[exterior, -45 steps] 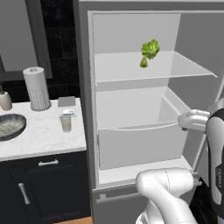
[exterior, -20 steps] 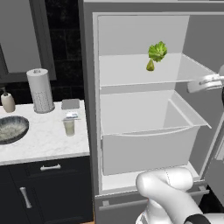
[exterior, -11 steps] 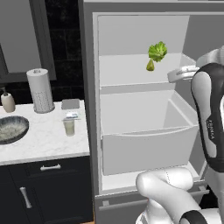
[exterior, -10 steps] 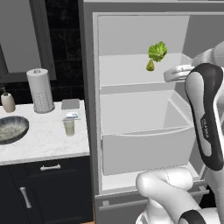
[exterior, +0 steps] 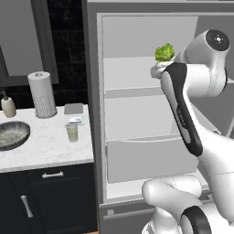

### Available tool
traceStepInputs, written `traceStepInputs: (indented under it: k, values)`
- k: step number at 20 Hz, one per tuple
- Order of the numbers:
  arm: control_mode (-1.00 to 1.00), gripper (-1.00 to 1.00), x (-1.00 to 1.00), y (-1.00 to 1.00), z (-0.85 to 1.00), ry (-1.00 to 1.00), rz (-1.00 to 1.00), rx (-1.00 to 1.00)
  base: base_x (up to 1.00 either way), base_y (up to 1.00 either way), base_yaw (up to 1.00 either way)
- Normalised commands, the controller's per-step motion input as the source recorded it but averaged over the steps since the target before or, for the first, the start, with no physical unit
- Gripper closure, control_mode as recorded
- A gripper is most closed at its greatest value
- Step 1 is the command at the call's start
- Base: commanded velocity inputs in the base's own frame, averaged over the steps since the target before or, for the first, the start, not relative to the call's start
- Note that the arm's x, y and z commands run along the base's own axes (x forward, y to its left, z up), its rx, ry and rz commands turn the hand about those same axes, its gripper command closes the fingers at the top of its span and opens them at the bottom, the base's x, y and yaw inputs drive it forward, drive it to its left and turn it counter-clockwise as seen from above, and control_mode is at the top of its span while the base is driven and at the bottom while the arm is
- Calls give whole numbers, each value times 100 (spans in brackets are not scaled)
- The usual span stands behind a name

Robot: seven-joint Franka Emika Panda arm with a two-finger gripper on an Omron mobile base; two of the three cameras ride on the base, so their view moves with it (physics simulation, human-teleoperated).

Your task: Grab a lemon wedge from the fridge and one ice cube from the ice bowl, and put them in the glass of lemonade.

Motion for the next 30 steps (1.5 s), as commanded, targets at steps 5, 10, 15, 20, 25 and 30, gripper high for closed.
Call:
traceStepInputs:
  k: [5, 10, 15, 20, 25, 30]
  values:
    - [-100, -100, 83, -14, -6, 0, 0, 0, 0, 0, 0]
    - [-100, -100, 72, -9, -4, 1, 0, 0, 0, 0, 0]
    - [-100, -100, 52, -18, 0, 1, 0, 0, 0, 0, 0]
    - [-100, -100, 28, -20, -16, 1, -1, 0, 0, 0, 0]
    - [-100, -100, 28, -1, -31, 1, -1, 0, 0, 0, 0]
    - [-100, -100, 32, 0, -4, 5, -4, 0, 0, 0, 0]
